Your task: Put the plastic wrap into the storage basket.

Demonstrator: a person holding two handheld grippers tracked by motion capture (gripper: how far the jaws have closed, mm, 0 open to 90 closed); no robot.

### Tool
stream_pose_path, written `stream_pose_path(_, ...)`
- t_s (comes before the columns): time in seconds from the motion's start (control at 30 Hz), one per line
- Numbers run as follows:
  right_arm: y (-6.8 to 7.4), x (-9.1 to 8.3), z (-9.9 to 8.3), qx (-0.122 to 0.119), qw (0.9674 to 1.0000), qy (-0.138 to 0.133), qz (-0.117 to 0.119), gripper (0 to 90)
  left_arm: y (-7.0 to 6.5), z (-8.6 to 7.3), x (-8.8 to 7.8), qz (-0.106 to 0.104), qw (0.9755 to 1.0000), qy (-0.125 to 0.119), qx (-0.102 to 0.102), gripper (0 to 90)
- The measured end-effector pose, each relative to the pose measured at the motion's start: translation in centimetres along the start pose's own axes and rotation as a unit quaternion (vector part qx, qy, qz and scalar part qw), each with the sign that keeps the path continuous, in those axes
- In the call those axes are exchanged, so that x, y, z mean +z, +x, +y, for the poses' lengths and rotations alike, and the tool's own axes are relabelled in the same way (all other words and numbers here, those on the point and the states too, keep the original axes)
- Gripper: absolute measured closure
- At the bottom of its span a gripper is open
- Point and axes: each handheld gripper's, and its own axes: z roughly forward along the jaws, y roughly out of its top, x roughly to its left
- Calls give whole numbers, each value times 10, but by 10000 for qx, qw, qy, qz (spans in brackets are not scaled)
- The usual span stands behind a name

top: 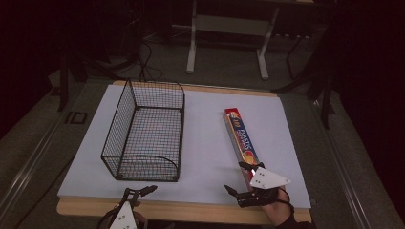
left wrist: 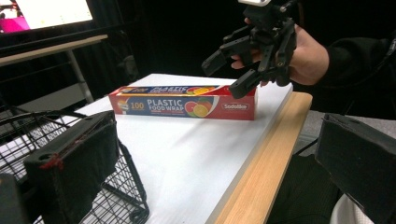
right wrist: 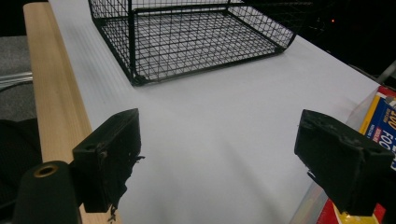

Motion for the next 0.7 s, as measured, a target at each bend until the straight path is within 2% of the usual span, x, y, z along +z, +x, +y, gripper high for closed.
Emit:
stream_pose_path(0.07,-1,0,-1,4,10000,-16,43,138,0,0,1,2,10000,-9,3,2)
stream_pose_path(0.13,-1,-2,-2,-101,9998,-16,157,129,0,0,2,8,10000,-3,-17,2)
stream_pose_path(0.2,-1,-5,-2,-79,9998,-14,203,122,0,0,2,6,10000,0,-7,2)
stream_pose_path(0.3,-1,-7,-1,-81,9998,-28,177,119,0,0,2,-26,10000,20,13,2)
stream_pose_path(0.4,0,-12,3,-46,10000,-88,7,114,-1,0,1,-34,10000,10,36,2)
stream_pose_path(0.43,0,-13,4,-82,9999,-73,-125,114,-1,0,1,-34,10000,10,36,2)
stream_pose_path(0.67,-4,-16,4,23,9993,-27,-362,114,-1,0,1,-51,10000,21,38,2)
stream_pose_path(0.7,-6,-16,2,127,9992,31,-369,114,-1,0,1,-53,10000,26,37,2)
